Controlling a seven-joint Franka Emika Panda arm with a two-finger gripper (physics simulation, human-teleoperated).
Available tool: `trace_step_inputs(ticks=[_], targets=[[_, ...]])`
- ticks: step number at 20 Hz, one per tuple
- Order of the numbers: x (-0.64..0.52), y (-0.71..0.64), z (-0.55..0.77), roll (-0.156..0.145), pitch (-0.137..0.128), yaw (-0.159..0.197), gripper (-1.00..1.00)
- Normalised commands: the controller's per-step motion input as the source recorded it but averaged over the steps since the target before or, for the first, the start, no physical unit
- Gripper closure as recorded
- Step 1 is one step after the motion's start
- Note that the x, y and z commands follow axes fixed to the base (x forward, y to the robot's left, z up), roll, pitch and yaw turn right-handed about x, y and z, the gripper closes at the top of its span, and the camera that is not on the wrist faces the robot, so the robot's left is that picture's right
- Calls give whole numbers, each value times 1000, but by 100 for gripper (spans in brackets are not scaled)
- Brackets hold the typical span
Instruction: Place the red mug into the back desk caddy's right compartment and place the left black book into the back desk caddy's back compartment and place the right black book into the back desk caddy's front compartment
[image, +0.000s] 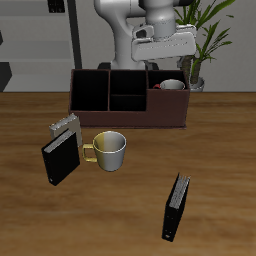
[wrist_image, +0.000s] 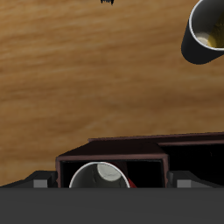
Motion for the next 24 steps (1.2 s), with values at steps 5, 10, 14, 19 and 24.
trace_step_inputs(ticks=[5,10,14,19,24], targets=[[369,-291,249,-11,-13,66,-100],[447,-435,249,-75,-36,66,-100],[386,-323,125,-10,10,53,-100],[275,-361,115,-45,-3,19,-100],[198,-266,79,-42,-5,-1,-100]])
